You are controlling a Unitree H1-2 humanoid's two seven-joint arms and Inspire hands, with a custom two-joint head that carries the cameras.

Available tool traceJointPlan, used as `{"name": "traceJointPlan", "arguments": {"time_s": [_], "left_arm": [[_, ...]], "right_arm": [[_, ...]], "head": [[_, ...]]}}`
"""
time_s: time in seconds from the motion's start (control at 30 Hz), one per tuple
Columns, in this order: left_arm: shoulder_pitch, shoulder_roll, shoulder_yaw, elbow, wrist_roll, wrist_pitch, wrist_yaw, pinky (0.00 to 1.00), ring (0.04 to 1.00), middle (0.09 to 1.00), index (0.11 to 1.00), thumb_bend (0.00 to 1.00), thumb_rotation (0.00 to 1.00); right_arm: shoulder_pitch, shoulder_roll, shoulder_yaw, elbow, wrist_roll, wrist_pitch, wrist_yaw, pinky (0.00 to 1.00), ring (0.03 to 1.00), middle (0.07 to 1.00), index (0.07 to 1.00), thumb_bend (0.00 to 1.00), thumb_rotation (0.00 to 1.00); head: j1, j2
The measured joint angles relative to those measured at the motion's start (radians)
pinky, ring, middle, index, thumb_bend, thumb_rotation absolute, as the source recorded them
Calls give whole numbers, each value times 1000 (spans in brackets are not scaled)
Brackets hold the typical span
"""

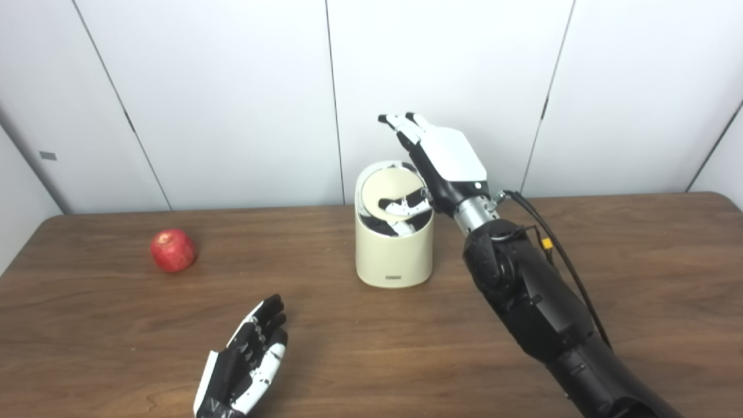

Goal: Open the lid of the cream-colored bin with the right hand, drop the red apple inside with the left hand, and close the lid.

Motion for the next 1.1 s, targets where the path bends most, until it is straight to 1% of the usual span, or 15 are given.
{"name": "traceJointPlan", "arguments": {"time_s": [0.2, 0.3, 0.33, 0.4, 0.5, 0.57, 0.63, 0.73, 0.8, 0.87, 0.97, 1.03, 1.1], "left_arm": [[0, 0, 0, -4, 0, 0, 0, 895, 894, 903, 892, 312, 338], [0, 0, 0, -4, 0, 0, 0, 899, 899, 907, 896, 296, 339], [-1, 0, 0, -4, 0, 0, 0, 900, 901, 909, 896, 297, 341], [-1, 0, 0, -4, 0, 0, 0, 901, 901, 909, 896, 300, 341], [-1, 0, -1, -4, 0, 0, 0, 902, 902, 911, 900, 293, 331], [0, 0, 0, -4, 0, 0, 0, 903, 901, 911, 899, 287, 317], [1, 0, 0, -4, 0, 0, 0, 904, 900, 910, 896, 284, 307], [1, 0, 0, -4, -2, 0, -1, 907, 903, 911, 896, 286, 303], [1, 0, 0, -4, -2, 0, -1, 906, 903, 910, 896, 289, 321], [1, 0, 0, -4, -1, 0, -1, 903, 900, 908, 897, 293, 330], [1, 0, 0, -4, -1, 0, -1, 899, 898, 906, 895, 291, 312], [1, 0, 0, -4, -1, 0, -1, 899, 898, 905, 894, 286, 306], [1, 0, 1, -4, -1, 0, 0, 899, 899, 906, 895, 283, 302]], "right_arm": [[0, -1, 1, 0, -2, -8, -2, 884, 956, 917, 916, 981, 86], [2, 1, -5, 0, 0, -9, -3, 869, 953, 912, 925, 960, 123], [3, 2, -9, -2, 4, -9, -2, 867, 952, 910, 925, 939, 150], [11, 7, -28, -16, 17, -8, -1, 858, 940, 900, 915, 931, 160], [27, 10, -64, -46, 41, 8, 3, 873, 928, 900, 916, 911, 209], [33, 9, -90, -67, 50, 22, 13, 850, 915, 898, 915, 897, 222], [39, 7, -112, -95, 63, 32, 22, 802, 902, 899, 913, 876, 261], [48, 2, -143, -135, 75, 36, 22, 763, 870, 872, 902, 853, 305], [52, -3, -166, -154, 87, 43, 22, 740, 859, 868, 894, 844, 305], [59, -4, -187, -166, 102, 53, 24, 676, 829, 863, 883, 846, 286], [78, -9, -201, -185, 115, 57, 31, 608, 807, 869, 878, 845, 252], [92, -9, -213, -187, 134, 57, 39, 582, 792, 866, 873, 847, 233], [105, -9, -219, -189, 147, 57, 41, 581, 791, 863, 870, 847, 225]], "head": [[0, -5], [0, -5], [-2, -6], [-2, -8], [0, -8], [0, -8], [0, -8], [-2, -9], [-2, -9], [-2, -8], [-3, -6], [-5, -6], [-5, -6]]}}
